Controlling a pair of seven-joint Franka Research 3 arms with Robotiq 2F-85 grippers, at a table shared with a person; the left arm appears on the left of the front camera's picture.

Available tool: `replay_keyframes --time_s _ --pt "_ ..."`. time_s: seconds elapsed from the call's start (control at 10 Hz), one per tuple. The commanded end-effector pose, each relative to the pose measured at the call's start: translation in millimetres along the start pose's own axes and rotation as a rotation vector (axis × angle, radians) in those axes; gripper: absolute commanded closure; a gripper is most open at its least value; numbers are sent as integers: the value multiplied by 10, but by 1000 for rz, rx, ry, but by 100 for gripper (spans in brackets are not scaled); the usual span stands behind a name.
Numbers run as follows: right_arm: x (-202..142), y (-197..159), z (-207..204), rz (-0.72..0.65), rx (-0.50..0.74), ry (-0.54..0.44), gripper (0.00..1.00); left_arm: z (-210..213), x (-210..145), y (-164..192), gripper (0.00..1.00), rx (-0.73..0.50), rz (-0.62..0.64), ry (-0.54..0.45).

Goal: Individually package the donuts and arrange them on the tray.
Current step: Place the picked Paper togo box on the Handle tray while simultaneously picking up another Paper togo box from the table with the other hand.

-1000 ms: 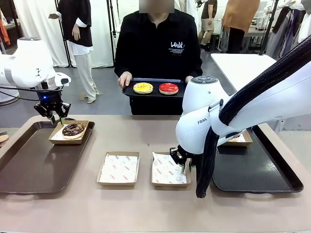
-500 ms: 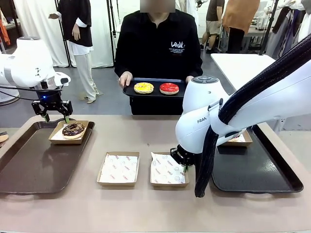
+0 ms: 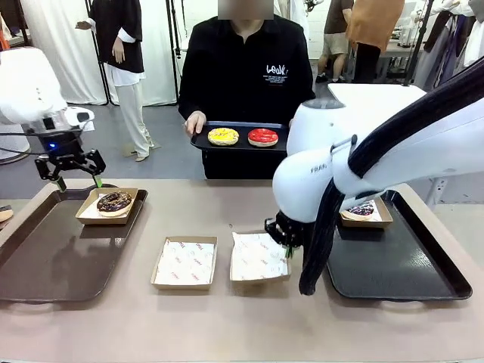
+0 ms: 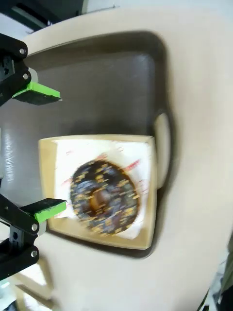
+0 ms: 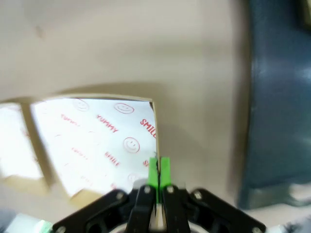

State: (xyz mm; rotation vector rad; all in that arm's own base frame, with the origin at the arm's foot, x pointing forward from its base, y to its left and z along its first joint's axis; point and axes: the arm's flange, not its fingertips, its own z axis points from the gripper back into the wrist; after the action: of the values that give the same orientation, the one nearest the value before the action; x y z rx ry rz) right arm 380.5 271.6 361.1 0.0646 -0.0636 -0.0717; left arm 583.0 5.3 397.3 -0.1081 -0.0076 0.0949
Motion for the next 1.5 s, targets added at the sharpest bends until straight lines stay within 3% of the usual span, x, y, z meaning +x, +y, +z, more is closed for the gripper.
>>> replay_keyframes --time_s 0.0,0.4,0.7,1.1,1.4 --pt "29 -71 578 6 30 -9 100 266 -218 358 0 -181 52 77" --pt "508 199 1555 10 -39 3 100 554 -448 1334 0 -595 40 169" --pt "1073 469 1823 3 -58 4 100 413 -636 1970 0 -837 44 191" --pt "1577 608 1645 -20 -11 39 100 60 -1038 2403 0 -1036 2 39" --pt "1660 693 1534 -1 -6 60 100 73 -1306 2526 0 -1115 8 -96"
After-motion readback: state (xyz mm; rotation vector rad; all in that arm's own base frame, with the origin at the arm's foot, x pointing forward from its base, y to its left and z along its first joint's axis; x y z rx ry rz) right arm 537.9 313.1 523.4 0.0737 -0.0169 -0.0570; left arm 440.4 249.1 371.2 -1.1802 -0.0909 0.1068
